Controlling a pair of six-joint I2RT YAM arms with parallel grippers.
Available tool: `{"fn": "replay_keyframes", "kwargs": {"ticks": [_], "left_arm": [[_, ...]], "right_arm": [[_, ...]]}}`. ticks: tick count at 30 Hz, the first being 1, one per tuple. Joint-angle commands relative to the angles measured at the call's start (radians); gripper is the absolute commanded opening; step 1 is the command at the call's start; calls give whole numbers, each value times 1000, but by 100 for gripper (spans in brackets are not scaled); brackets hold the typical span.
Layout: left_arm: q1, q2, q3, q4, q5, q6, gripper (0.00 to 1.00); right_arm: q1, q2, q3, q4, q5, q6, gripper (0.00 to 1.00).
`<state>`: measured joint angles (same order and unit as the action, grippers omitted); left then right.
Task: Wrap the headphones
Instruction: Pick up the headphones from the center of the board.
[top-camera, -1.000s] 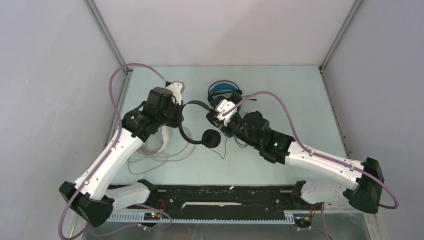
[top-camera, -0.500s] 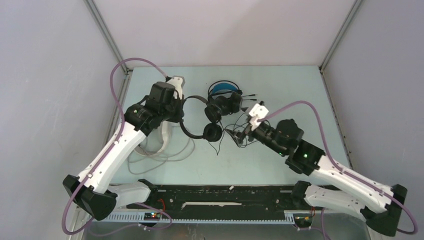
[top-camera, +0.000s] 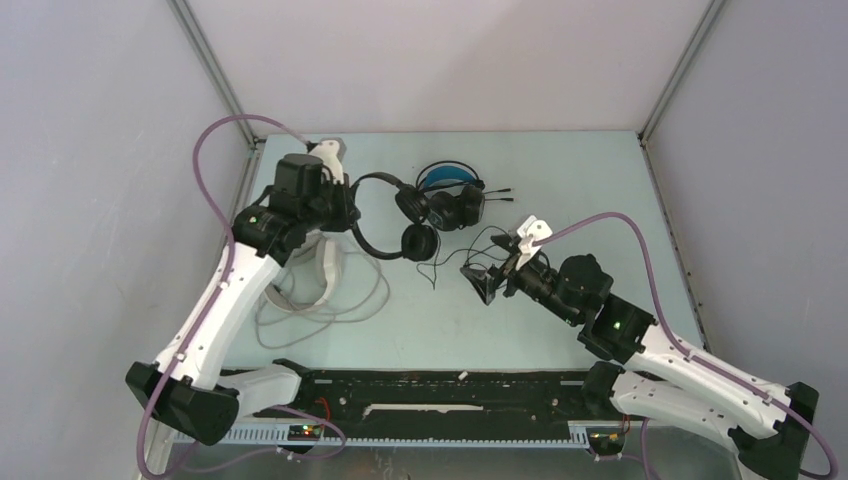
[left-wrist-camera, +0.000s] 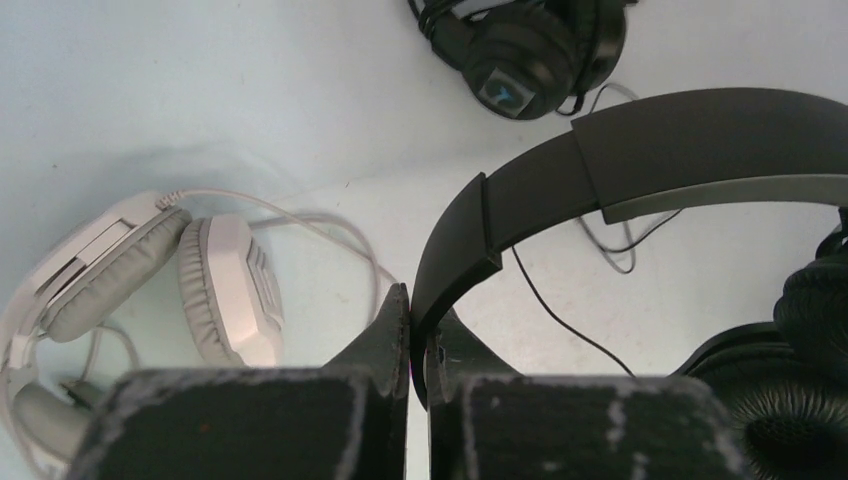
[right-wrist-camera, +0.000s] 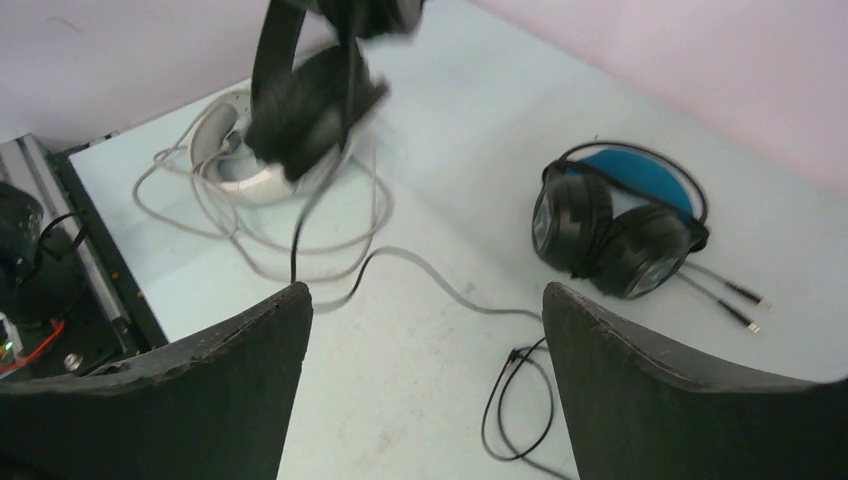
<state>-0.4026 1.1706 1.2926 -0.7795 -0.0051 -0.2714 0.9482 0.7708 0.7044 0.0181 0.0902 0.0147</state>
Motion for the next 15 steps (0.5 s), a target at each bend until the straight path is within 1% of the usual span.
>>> {"fn": "replay_keyframes", "kwargs": {"ticks": [1, 3, 6, 8, 10, 12, 13, 15], "left_arm": [[68, -53, 50, 98, 206, -55, 0], [80, -61, 59, 103, 269, -58, 0], [82, -83, 56, 136, 360, -77, 0], [82, -90, 64, 145, 384, -92, 0], [82, -91, 70, 160, 420, -103, 0], [82, -102, 59, 196, 464, -121, 0], [82, -109, 52, 212, 471, -131, 0], [82, -118, 54, 221, 468, -142, 0]], "right_arm": [[-2, -45, -87, 93, -69, 48, 84], [6, -53, -132, 123, -123, 38, 83], [43, -59, -176, 142, -137, 21, 82], [68, -58, -187, 151, -138, 10, 83], [88, -56, -201, 177, -171, -4, 84], [103, -62, -242, 255, -262, -25, 85], [119, -67, -273, 347, -294, -46, 86], [151, -74, -322, 472, -295, -65, 84]]}}
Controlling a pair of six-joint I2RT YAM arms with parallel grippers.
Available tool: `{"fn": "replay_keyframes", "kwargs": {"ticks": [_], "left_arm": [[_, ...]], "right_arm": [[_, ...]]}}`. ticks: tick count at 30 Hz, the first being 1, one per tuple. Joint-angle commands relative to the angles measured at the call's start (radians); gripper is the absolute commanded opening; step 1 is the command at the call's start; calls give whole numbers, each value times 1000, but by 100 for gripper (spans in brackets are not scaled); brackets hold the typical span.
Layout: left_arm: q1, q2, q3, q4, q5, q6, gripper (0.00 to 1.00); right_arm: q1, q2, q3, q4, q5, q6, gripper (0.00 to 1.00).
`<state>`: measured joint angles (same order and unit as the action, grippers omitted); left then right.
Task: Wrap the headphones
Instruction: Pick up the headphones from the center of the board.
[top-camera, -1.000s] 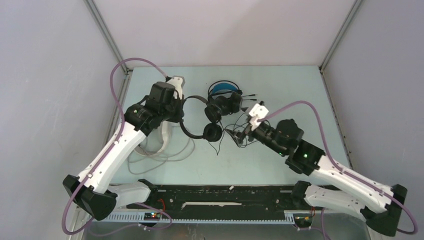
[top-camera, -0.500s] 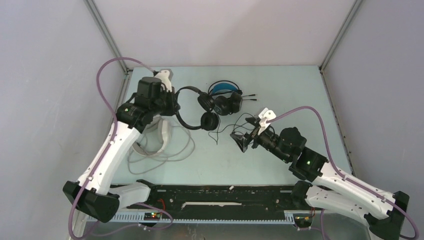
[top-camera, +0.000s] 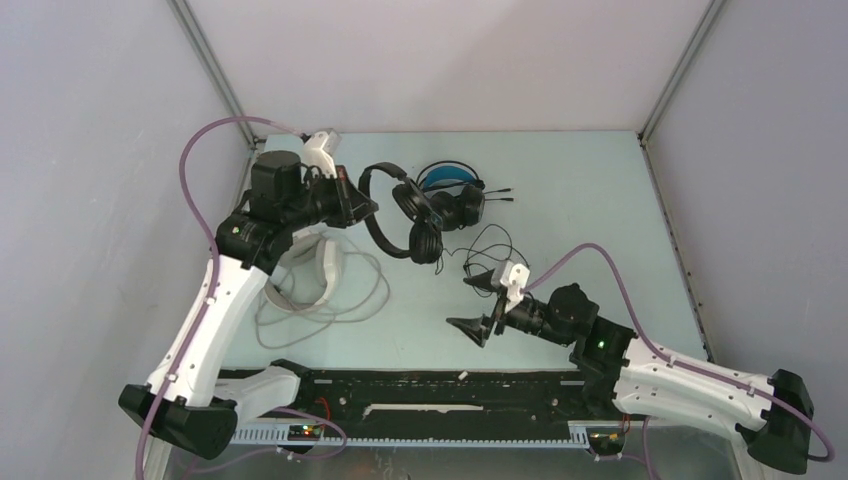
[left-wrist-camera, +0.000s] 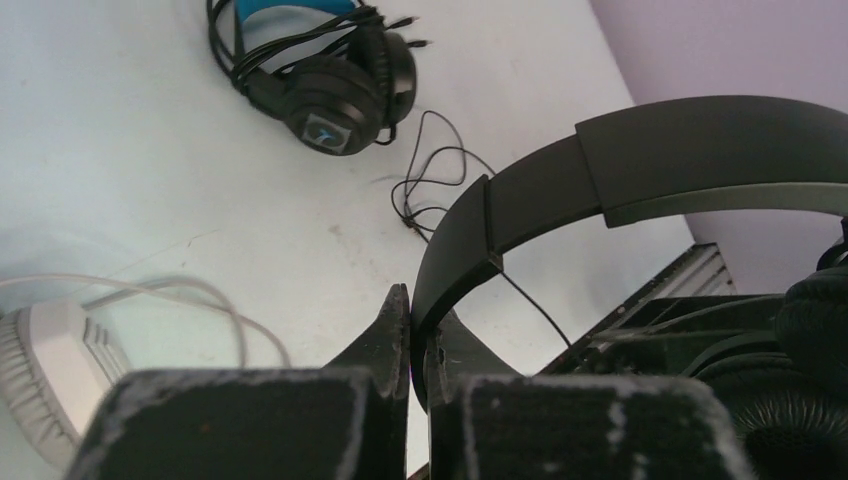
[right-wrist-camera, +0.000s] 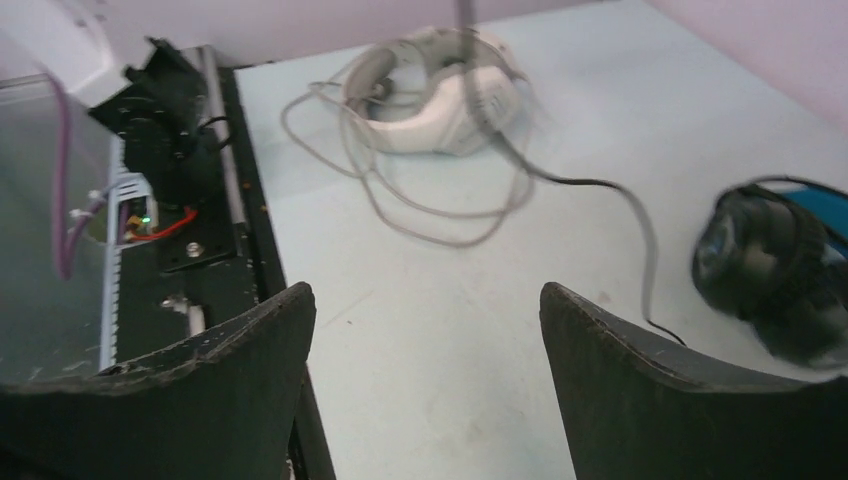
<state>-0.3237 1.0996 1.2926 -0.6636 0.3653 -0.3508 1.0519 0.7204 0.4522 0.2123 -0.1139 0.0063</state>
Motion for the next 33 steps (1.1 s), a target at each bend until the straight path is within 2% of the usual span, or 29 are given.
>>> {"fn": "replay_keyframes", "kwargs": {"ticks": [1, 5, 10, 15, 19, 22, 27, 30, 33], "left_arm": [[3, -50, 64, 96, 94, -62, 0], [3, -65, 73, 105, 126, -78, 0], [3, -70, 57, 113, 172, -77, 0], [3, -73, 77, 83, 193, -70, 0], [3, -88, 69, 58, 221, -57, 0], [3, -91, 70, 30, 215, -44, 0], [2, -106, 67, 10, 229, -29, 0], [3, -113, 81, -51, 138, 29, 0], [3, -91, 109, -153, -88, 114, 0]], "right_arm": [[65, -25, -80, 314, -65, -58, 83], [106, -31, -90, 361, 46, -99, 83], [109, -36, -103, 447, 112, -200, 83], [109, -15, -92, 555, 110, -327, 87], [108, 60, -25, 532, 71, -418, 88], [108, 132, 5, 542, 15, -429, 85], [110, 273, 5, 667, -14, -393, 76], [133, 268, 8, 706, 29, -344, 74], [151, 211, 75, 597, 203, -245, 76]]}}
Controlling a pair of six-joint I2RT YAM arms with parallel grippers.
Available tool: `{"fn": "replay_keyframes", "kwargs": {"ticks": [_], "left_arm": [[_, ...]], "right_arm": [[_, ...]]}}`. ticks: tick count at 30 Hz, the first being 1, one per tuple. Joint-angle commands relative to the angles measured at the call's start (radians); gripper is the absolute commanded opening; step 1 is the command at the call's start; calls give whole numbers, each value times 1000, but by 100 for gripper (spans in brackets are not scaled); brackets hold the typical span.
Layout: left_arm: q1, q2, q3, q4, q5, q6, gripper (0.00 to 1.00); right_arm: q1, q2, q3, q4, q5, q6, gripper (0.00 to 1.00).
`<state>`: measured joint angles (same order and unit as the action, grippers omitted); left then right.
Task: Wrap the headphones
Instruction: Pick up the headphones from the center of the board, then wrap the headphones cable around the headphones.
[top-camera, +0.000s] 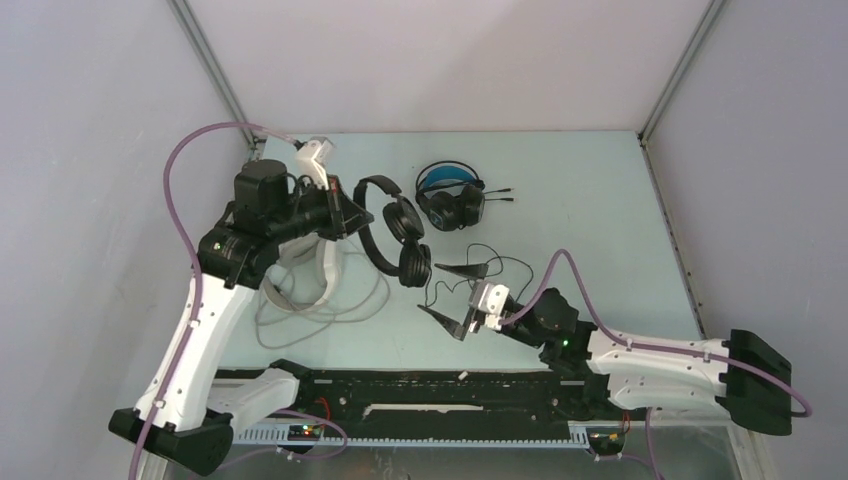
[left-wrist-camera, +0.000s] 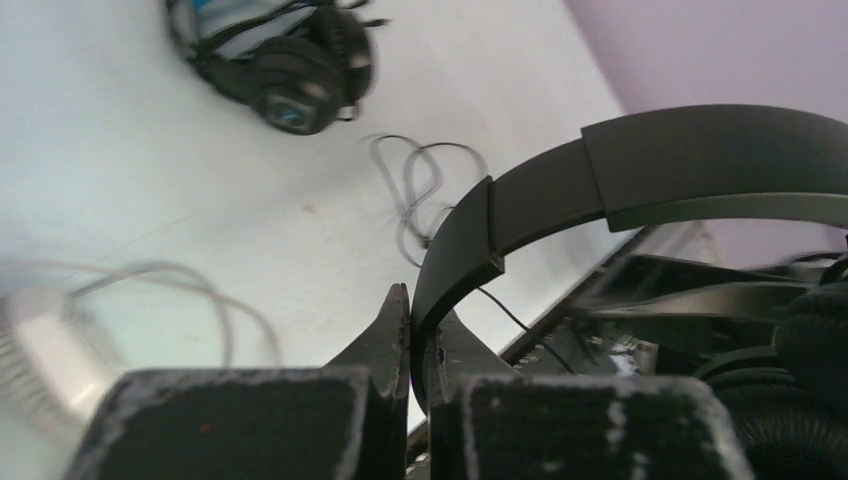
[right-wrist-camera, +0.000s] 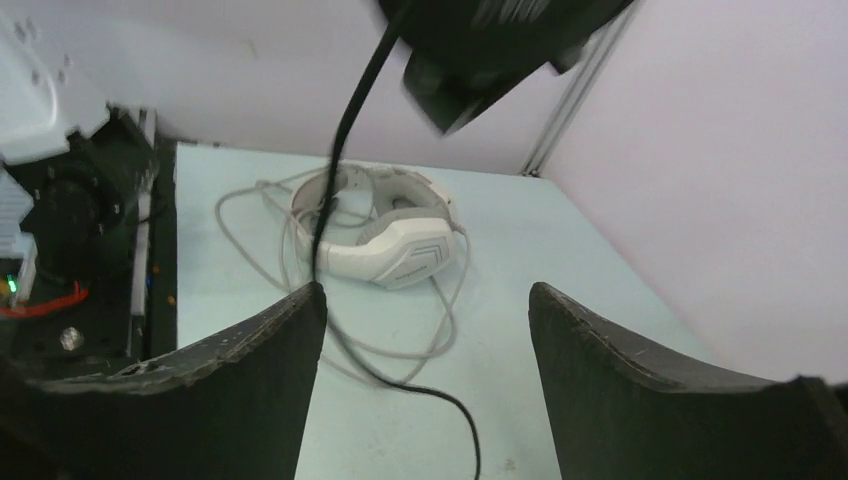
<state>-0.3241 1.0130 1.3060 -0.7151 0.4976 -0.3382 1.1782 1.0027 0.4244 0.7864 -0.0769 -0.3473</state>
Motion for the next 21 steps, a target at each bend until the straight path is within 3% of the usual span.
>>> {"fn": "replay_keyframes", "kwargs": {"ticks": [1, 6, 9, 12, 21], "left_arm": [[3, 8, 105, -133, -289, 123, 0], [-2, 65, 134, -230, -462, 179, 0], [-31, 89, 158, -257, -545, 185, 0], [-99, 127, 201, -300, -639, 192, 0], [-184, 208, 277, -383, -639, 181, 0]], "right_arm": [[28, -93, 141, -60, 226, 155, 76], [32, -140, 314, -405, 419, 303, 76], [34, -89, 417, -525, 501, 293, 77], [35, -28, 496, -588, 536, 273, 78], [36, 150, 594, -637, 540, 161, 83]]}}
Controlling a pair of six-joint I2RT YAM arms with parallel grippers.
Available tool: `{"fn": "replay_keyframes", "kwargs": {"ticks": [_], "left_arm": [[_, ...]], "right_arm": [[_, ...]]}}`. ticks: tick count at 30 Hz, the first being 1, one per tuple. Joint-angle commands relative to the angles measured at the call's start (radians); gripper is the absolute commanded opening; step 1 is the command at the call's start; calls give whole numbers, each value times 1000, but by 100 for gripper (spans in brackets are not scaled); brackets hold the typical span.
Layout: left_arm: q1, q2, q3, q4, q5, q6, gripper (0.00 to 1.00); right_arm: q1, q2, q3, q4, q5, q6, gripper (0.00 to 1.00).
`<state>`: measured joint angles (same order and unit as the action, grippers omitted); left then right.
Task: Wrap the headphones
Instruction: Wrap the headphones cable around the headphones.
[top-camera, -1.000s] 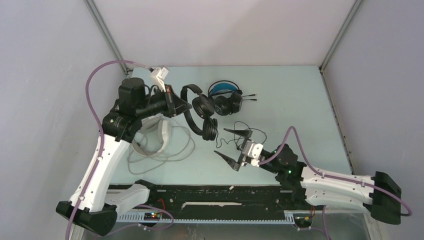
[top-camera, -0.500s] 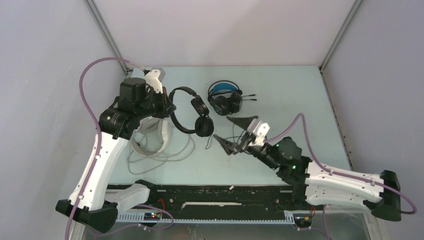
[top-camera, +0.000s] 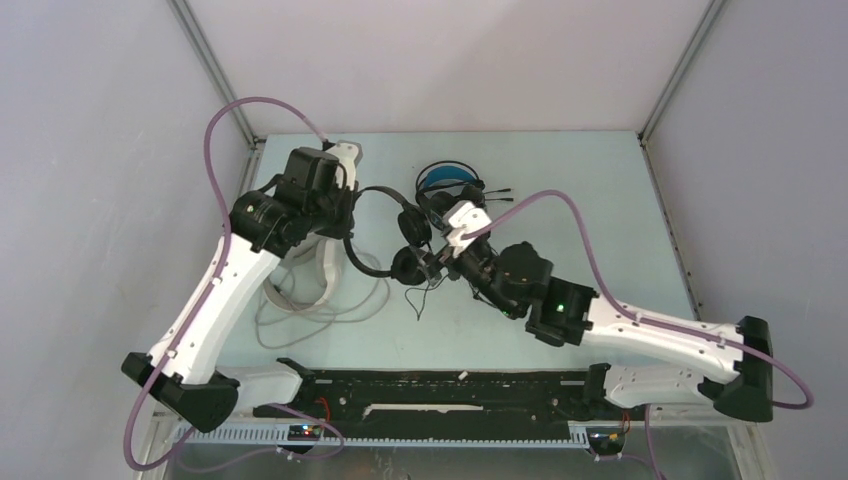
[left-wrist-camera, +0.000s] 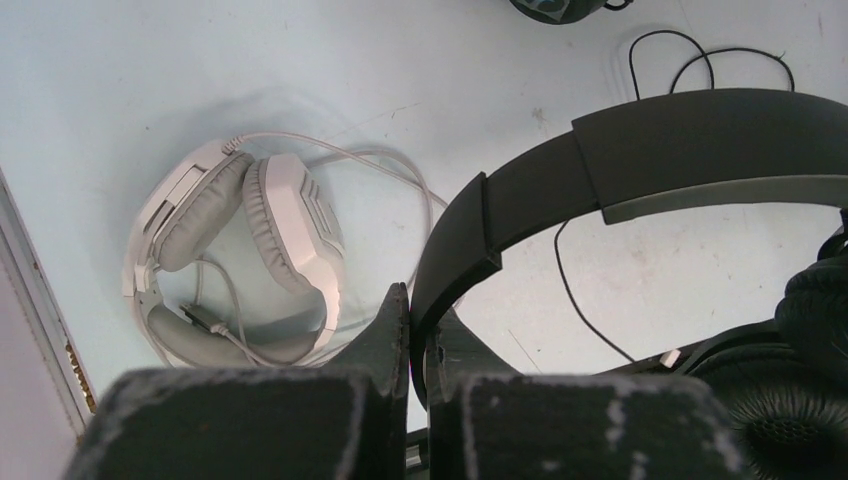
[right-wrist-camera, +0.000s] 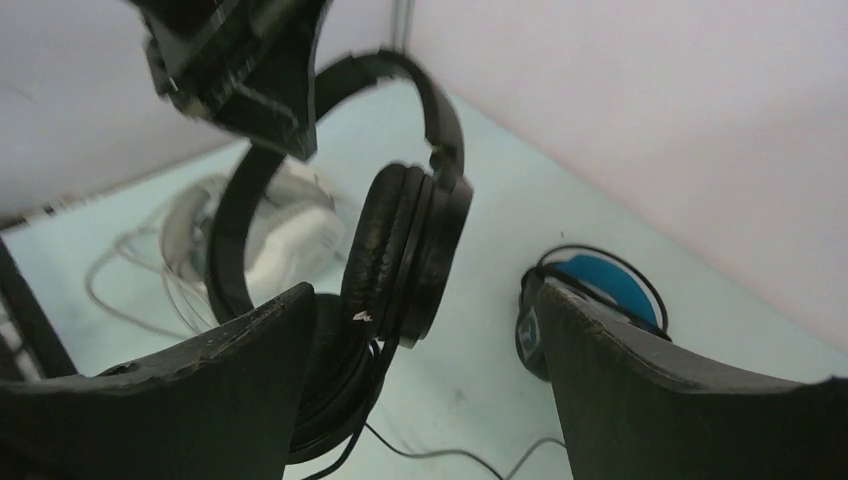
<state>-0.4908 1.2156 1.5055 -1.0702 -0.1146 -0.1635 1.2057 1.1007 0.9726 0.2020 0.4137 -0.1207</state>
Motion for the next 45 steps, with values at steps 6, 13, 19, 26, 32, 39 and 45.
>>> {"fn": "replay_keyframes", "kwargs": {"ticks": [6, 13, 19, 26, 32, 39, 45], "left_arm": [[-39, 25, 112, -87, -12, 23, 0], [-47, 31, 88, -117, -37, 57, 0], [-47, 44, 91, -112, -11, 64, 0], [-53, 78, 141, -173, 6, 78, 0], [-54, 62, 113, -152, -4, 67, 0], [-54, 142, 160, -190, -95, 45, 0], [-54, 146, 165, -195, -88, 42, 0]], "right_arm": [[18, 146, 45, 1, 133, -193, 80], [36, 216, 44, 122, 117, -326, 66], [47, 256, 41, 175, 100, -402, 24], [48, 245, -65, 243, -15, -774, 14], [47, 220, -98, 223, -21, -821, 34], [124, 117, -98, -64, -10, -747, 71], [214, 26, -95, -150, -108, -808, 81]]}}
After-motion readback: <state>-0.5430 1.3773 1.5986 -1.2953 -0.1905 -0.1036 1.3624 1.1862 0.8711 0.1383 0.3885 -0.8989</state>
